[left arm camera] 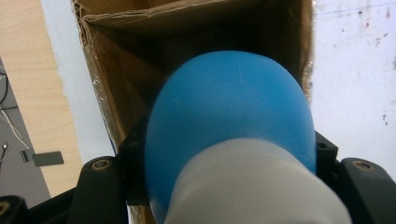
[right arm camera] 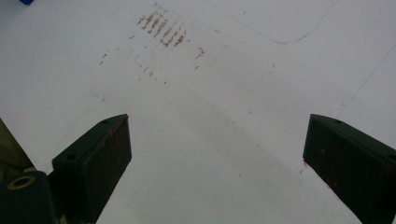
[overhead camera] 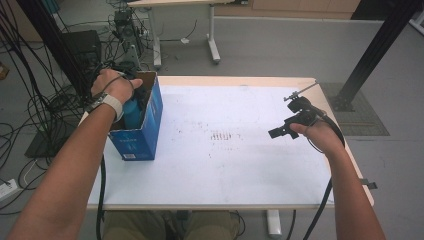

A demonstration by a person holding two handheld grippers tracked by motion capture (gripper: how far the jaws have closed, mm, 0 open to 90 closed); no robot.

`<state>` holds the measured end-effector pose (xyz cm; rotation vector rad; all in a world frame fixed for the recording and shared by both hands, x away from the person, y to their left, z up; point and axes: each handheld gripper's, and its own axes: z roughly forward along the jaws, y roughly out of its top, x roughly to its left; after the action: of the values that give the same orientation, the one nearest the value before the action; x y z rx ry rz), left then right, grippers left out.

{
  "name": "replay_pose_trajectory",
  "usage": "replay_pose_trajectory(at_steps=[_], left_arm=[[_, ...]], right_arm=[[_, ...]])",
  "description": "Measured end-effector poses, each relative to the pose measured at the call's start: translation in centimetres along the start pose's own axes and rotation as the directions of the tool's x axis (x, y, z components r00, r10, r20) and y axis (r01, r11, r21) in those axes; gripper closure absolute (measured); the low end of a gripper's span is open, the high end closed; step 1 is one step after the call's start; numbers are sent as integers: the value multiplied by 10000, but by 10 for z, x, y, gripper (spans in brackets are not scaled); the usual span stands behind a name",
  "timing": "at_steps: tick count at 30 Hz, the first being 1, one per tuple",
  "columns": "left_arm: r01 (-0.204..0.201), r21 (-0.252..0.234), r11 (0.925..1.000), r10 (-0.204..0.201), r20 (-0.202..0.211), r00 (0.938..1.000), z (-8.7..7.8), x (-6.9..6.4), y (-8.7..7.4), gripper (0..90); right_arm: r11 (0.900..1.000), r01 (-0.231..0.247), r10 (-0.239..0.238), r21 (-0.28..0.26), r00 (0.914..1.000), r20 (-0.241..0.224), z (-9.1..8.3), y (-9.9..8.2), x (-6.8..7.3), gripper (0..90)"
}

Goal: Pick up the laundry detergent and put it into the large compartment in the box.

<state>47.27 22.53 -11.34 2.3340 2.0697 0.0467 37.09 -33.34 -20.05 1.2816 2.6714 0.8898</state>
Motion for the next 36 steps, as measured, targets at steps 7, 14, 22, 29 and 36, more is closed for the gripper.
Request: replay_pose_trajectory(at_steps=[7, 14, 22, 29, 36], left_arm=[[7, 34, 10000, -7, -14, 10000, 9, 2, 1, 376], [-85, 61, 9999, 85, -69, 9999, 17, -1, 2, 376], [-59, 85, 9999, 59, -11, 10000, 25, 1, 3, 376], [-74, 128, 9999, 74, -32, 10000, 34, 1, 4, 376], [-89, 176, 9998, 90, -58, 9999, 34, 1, 5, 376]], right_arm=[[10000, -47, 47, 25, 10000, 22, 1, 0, -1, 76], [9999, -66, 65, 83, 10000, 22, 1, 1, -1, 76], [10000, -57, 57, 30, 10000, 68, -2, -2, 0, 76], [9999, -131, 131, 46, 9999, 100, -4, -3, 1, 76], [10000, -48, 47, 27, 10000, 87, -3, -2, 2, 76]])
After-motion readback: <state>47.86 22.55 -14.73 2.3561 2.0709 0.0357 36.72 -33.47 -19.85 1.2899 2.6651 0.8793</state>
